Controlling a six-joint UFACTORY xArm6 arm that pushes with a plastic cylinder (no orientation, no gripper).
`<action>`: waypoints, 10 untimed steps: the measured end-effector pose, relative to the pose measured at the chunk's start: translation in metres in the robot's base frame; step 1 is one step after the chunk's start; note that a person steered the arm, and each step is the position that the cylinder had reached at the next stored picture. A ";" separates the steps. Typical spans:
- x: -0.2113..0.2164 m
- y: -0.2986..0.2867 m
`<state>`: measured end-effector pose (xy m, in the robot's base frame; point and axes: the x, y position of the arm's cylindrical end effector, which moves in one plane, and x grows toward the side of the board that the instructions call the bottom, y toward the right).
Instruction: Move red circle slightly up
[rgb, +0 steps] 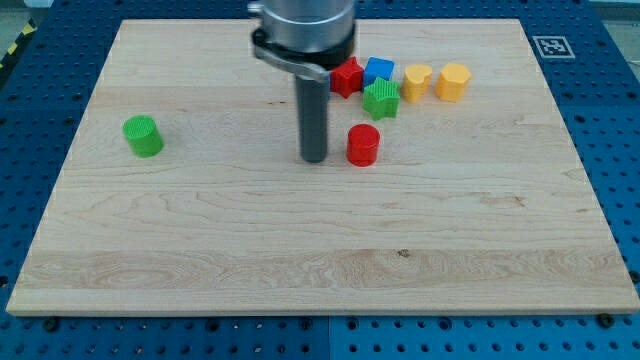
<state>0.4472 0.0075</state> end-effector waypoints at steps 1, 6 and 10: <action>0.000 0.033; 0.026 0.042; 0.012 0.058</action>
<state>0.4592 0.0652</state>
